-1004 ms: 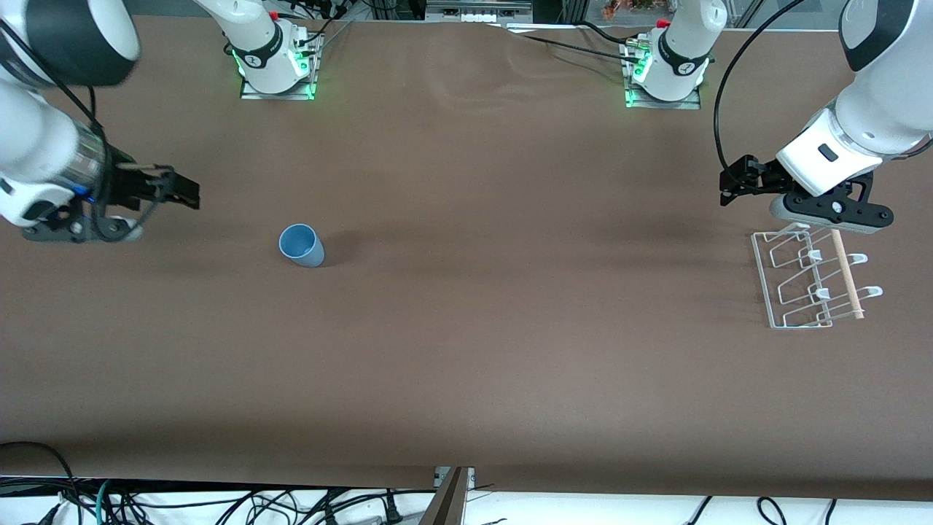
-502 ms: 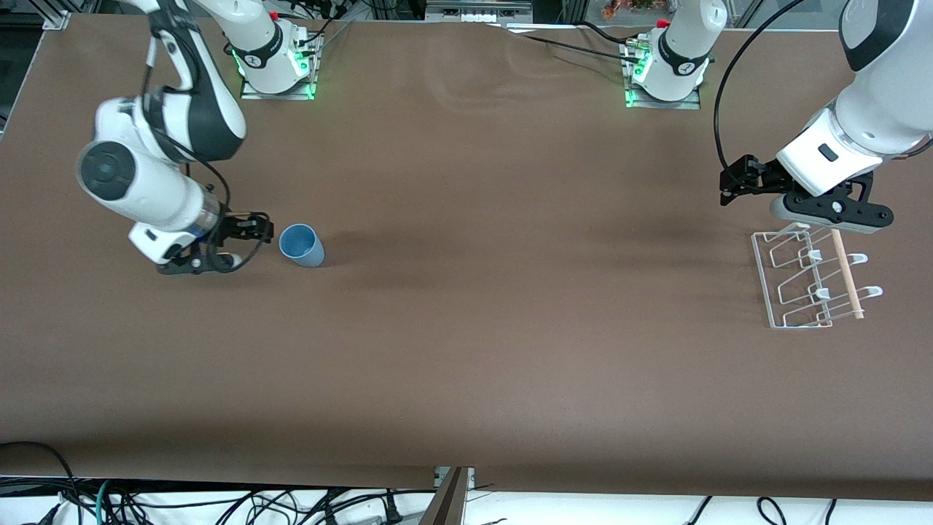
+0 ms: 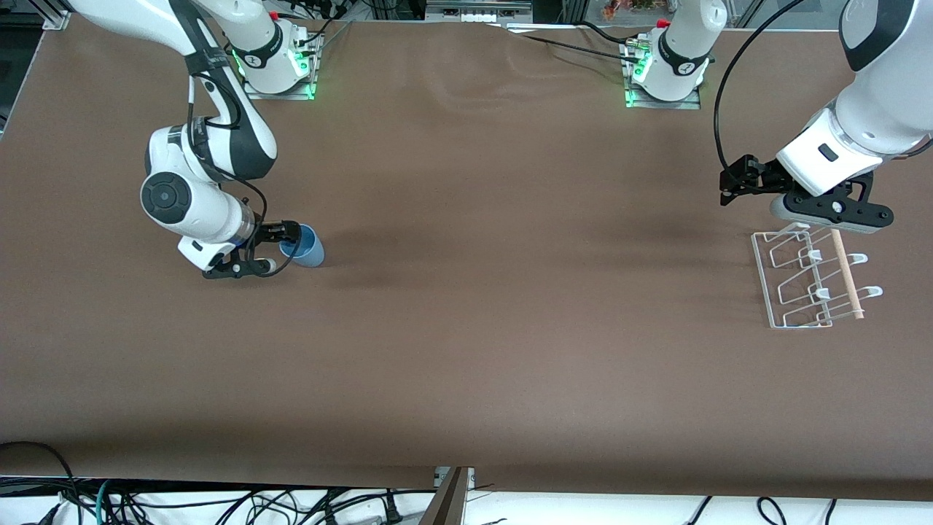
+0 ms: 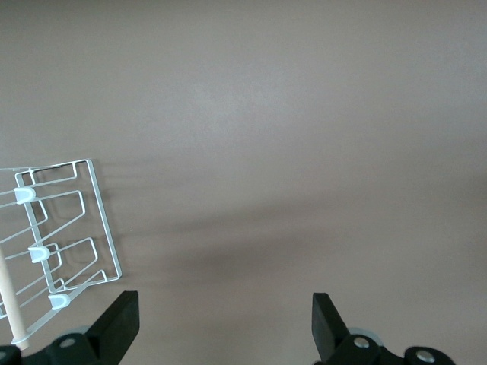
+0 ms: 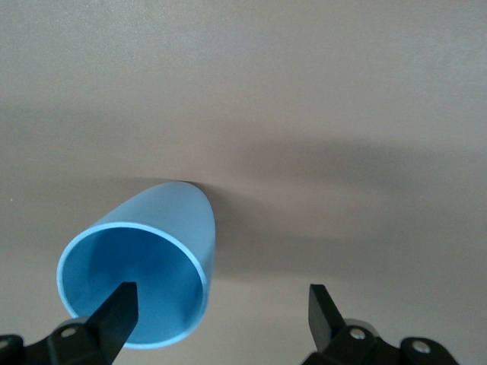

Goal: Transfer cup to left arm and place on rack
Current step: 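Reach the right gripper down around the blue cup, then close the right gripper on the blue cup and lift it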

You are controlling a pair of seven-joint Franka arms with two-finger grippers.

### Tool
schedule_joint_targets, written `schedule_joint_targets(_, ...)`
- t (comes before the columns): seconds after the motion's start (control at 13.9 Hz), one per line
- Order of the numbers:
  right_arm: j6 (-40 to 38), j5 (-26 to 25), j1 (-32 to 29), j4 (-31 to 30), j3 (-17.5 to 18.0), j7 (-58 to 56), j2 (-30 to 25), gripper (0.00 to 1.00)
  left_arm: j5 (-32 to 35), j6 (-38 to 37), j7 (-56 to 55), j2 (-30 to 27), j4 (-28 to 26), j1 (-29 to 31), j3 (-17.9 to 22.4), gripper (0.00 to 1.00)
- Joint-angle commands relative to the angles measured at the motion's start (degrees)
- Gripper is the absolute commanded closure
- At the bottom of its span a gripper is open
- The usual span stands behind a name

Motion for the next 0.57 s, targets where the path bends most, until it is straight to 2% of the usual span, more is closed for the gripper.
schedule_joint_targets(0.0, 1.63, -0.34, 0.66, 1.21, 0.25, 0.92, 2.54, 0.01, -0.05, -1.1, -0.66, -0.19, 0.9, -0.27, 0.13, 0.0)
schedule_joint_targets(0.14, 1.98, -0.42, 0.92, 2.43, 0.25, 0.92, 5.0, 0.02, -0.05, -1.1, -0.66, -0.19, 0.81, -0.27, 0.13, 0.0)
schedule_joint_targets(0.22, 1.98, -0.43, 1.01, 2.79, 0.25, 0.92, 5.45, 0.21, -0.05, -1.1, -0.66, -0.19, 0.9, -0.27, 0.13, 0.0)
schedule_joint_targets(0.29, 1.98, -0.43, 1.19, 2.88, 0.25, 0.84, 5.45, 0.6, -0.05, -1.1, -0.66, -0.19, 0.81, -0.27, 0.13, 0.0)
schedule_joint_targets(0.36, 1.89, -0.51, 1.19, 2.88, 0.25, 0.49, 5.45, 0.88, -0.05, -1.1, -0.66, -0.19, 0.9, -0.27, 0.13, 0.0)
schedule_joint_targets(0.43, 1.81, -0.51, 1.1, 2.88, 0.25, 0.31, 5.45, 1.0, -0.05, -1.1, -0.66, -0.19, 0.81, -0.27, 0.13, 0.0)
schedule_joint_targets(0.5, 1.8, -0.51, 1.19, 3.05, 0.25, 0.74, 5.54, 1.0, -0.05, -1.1, -0.66, -0.19, 0.81, -0.27, 0.13, 0.0)
